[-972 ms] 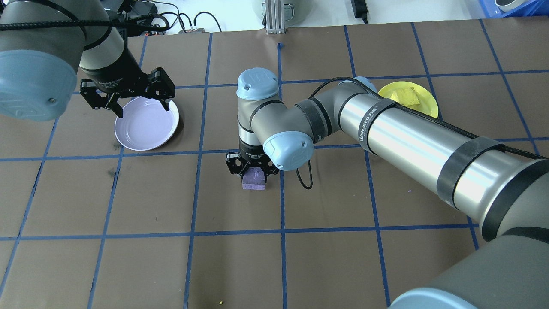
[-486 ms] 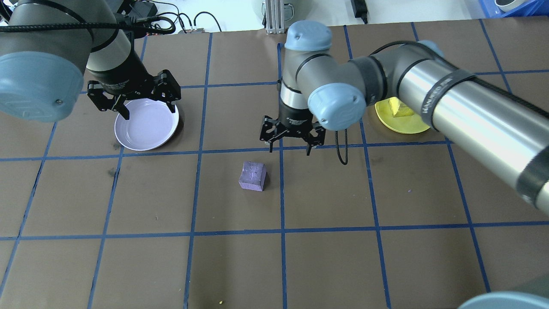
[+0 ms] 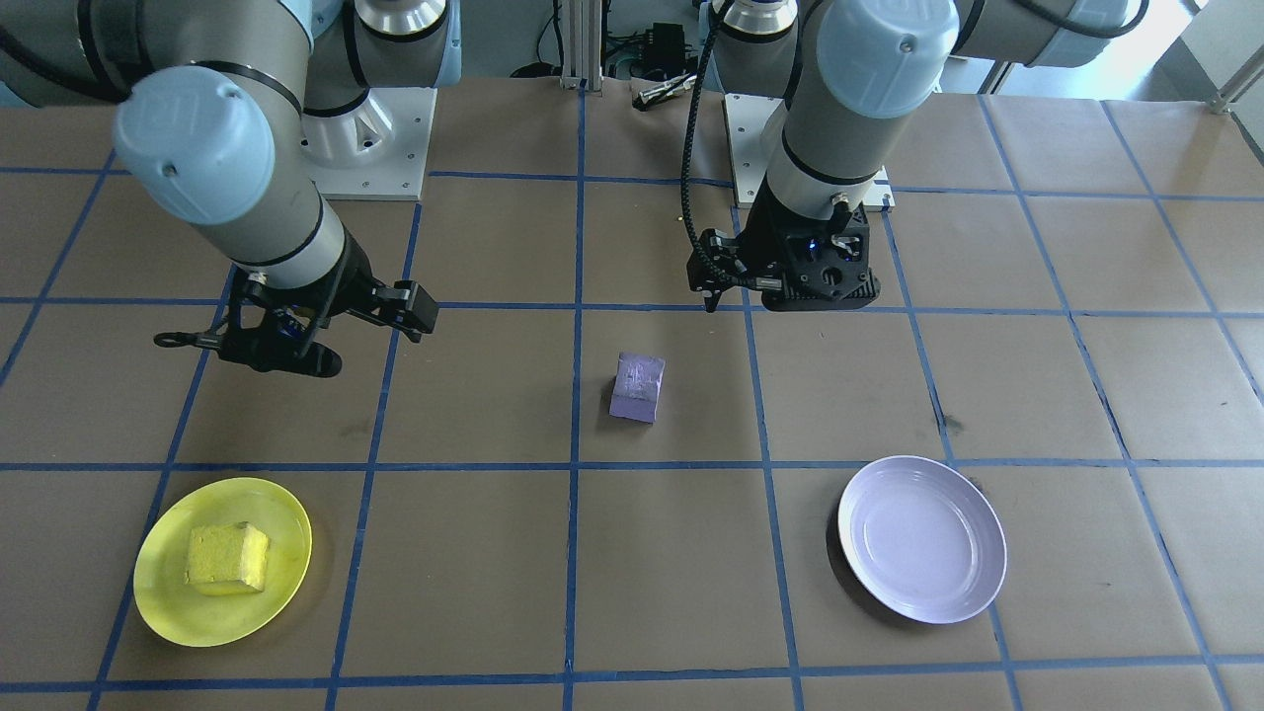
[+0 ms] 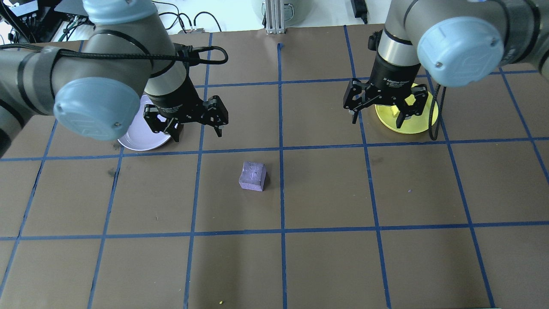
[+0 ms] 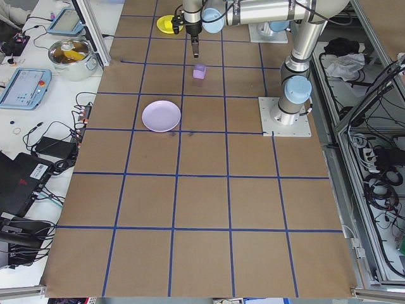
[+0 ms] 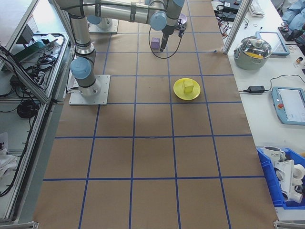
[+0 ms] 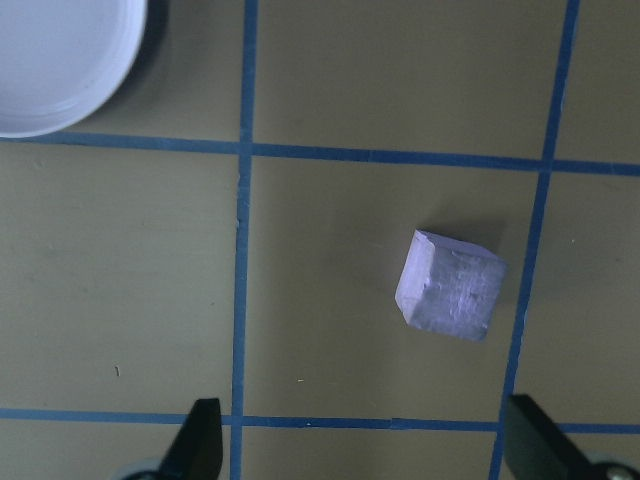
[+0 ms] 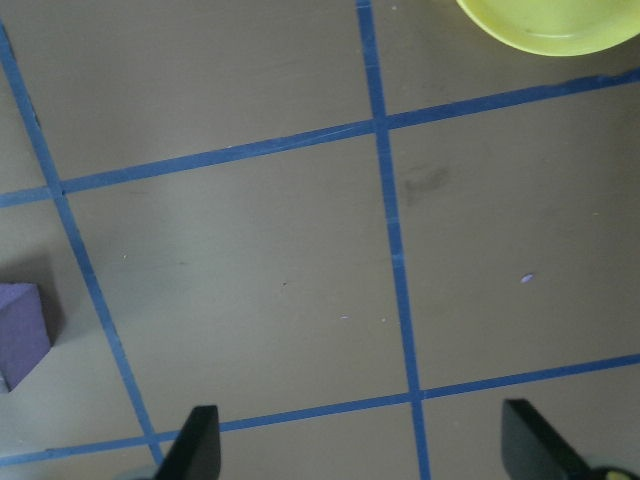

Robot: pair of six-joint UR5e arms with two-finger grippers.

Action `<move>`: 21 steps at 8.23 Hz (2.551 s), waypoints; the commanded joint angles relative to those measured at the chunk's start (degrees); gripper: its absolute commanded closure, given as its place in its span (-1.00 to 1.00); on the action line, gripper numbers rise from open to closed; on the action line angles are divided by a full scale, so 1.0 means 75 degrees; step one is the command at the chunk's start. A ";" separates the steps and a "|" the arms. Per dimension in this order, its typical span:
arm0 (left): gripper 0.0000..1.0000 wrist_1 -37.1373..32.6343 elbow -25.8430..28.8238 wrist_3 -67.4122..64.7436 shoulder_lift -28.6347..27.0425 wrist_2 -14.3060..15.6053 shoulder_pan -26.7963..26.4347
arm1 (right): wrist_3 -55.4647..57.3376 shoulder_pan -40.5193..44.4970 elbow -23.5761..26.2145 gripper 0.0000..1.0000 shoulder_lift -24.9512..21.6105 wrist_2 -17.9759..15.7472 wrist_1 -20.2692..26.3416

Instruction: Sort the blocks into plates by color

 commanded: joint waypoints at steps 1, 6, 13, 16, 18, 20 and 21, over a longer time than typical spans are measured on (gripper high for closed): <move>-1.00 0.0502 -0.0311 0.0010 -0.0603 -0.0060 -0.0937 | -0.0203 -0.0220 -0.0246 -1.00 -0.1176 -0.0292 0.0201; -1.00 0.0868 -0.0581 0.0396 -0.1484 -0.0060 -0.1292 | -0.0285 -0.0208 -0.0213 -1.00 -0.1497 -0.0304 0.0178; -1.00 0.2098 -0.0640 0.0865 -0.2563 -0.0013 -0.1304 | -0.0297 -0.0208 -0.0189 -1.00 -0.1485 -0.0315 0.0178; 0.13 0.2122 -0.0898 0.0724 -0.2551 -0.0083 -0.1304 | -0.0297 -0.0208 -0.0201 -1.00 -0.1485 -0.0280 0.0178; 1.00 0.2006 -0.0805 0.0841 -0.2493 -0.0025 -0.1304 | -0.0297 -0.0208 -0.0201 -1.00 -0.1485 -0.0269 0.0178; 1.00 0.1784 -0.0781 0.0830 -0.2224 -0.0013 -0.1280 | -0.0297 -0.0208 -0.0224 -1.00 -0.1485 -0.0257 0.0178; 1.00 0.1318 -0.0758 0.0830 -0.2107 0.0022 -0.1222 | -0.0285 -0.0208 -0.0271 -1.00 -0.1485 -0.0280 0.0178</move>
